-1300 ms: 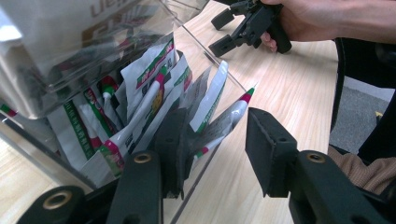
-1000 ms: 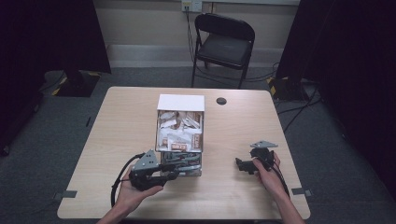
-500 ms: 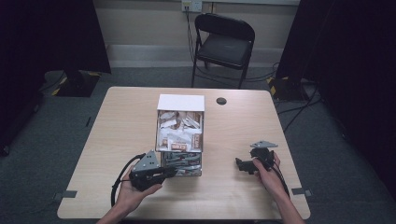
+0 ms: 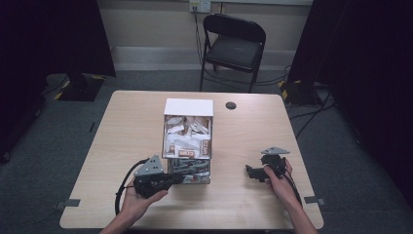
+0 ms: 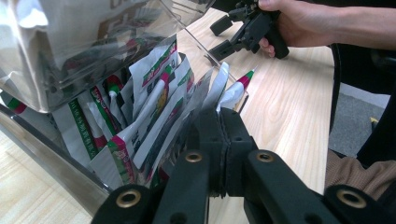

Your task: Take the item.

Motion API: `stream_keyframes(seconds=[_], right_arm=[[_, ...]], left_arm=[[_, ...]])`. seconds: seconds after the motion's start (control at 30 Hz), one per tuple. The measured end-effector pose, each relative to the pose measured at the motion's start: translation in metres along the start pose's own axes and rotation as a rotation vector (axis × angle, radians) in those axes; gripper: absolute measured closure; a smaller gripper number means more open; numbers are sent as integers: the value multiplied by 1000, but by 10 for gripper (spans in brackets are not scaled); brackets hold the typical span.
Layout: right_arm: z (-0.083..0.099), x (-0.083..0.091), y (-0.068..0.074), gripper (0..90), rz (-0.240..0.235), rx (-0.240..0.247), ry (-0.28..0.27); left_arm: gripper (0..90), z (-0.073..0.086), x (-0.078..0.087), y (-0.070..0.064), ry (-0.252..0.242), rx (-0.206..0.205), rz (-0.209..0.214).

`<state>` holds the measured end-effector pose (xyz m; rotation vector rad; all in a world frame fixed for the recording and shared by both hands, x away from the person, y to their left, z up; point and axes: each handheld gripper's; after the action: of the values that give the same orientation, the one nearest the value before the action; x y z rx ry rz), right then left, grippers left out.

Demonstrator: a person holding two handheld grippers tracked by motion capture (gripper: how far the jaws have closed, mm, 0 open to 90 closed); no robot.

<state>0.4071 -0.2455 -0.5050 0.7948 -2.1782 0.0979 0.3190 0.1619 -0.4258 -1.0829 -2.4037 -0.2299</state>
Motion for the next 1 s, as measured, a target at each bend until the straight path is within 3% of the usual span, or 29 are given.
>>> stream_keyframes(seconds=[0.67,1.0], right_arm=[[0,0,0,0,1,0,0],[0,0,0,0,1,0,0]], left_arm=[[898,-3,16,8,-32,70,15],[899,-5,24,10,-45,73,13]])
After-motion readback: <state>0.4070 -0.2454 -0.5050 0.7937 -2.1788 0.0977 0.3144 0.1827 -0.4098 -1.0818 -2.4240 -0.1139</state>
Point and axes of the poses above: each handheld gripper's, and its own axes: x roughly backward along the jaws, z roughly out of its underside, y roughly to its left, and after that the axes turned 15 degrees about -z, right-handed
